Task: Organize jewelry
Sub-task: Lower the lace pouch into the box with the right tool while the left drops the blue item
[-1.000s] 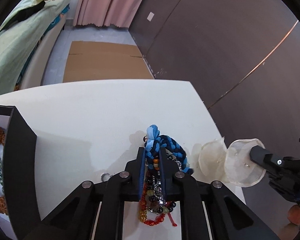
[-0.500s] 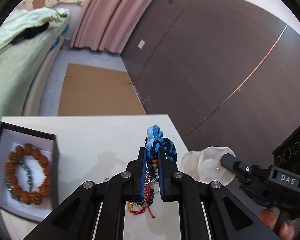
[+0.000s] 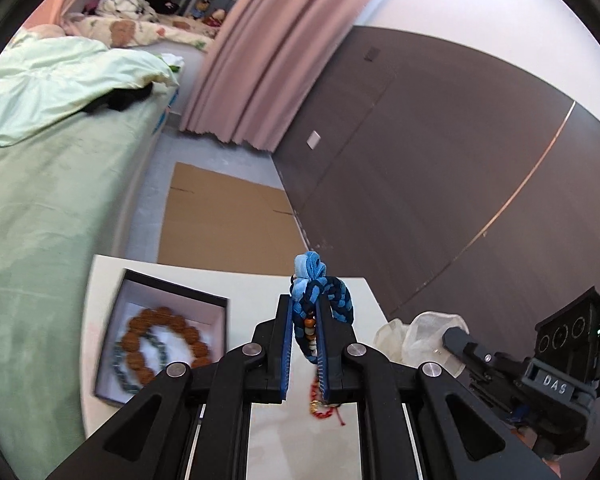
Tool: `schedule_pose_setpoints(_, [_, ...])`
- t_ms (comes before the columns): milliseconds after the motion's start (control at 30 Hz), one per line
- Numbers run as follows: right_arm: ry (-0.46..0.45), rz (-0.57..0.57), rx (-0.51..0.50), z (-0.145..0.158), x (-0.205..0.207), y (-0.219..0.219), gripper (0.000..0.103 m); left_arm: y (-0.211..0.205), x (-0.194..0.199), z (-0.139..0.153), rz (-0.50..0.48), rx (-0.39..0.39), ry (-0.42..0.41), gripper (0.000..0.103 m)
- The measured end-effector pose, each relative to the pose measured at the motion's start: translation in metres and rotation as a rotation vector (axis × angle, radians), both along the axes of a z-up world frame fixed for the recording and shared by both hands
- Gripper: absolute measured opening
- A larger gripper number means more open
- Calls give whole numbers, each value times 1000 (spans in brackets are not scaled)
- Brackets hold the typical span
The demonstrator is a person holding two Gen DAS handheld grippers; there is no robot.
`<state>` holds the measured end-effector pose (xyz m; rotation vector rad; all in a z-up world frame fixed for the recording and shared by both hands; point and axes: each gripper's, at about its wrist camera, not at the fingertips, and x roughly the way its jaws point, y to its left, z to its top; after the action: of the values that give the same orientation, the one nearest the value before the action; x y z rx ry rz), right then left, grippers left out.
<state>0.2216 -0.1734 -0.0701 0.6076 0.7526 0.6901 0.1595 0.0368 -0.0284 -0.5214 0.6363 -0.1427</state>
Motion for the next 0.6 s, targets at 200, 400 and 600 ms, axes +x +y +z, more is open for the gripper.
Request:
schedule_pose_setpoints(200, [-16,56,-17,-3,-4,32,4,22,-14,3,43,-9,-7,11])
schedule_pose_setpoints(400, [-36,118,-11,-7,-7,63,4,50,-29,5,97,-8,-13,11])
schedule_pose_setpoints(600, [-51,190,-45,-8,-5,102,4,79,-41,5,162,-13,-16,11])
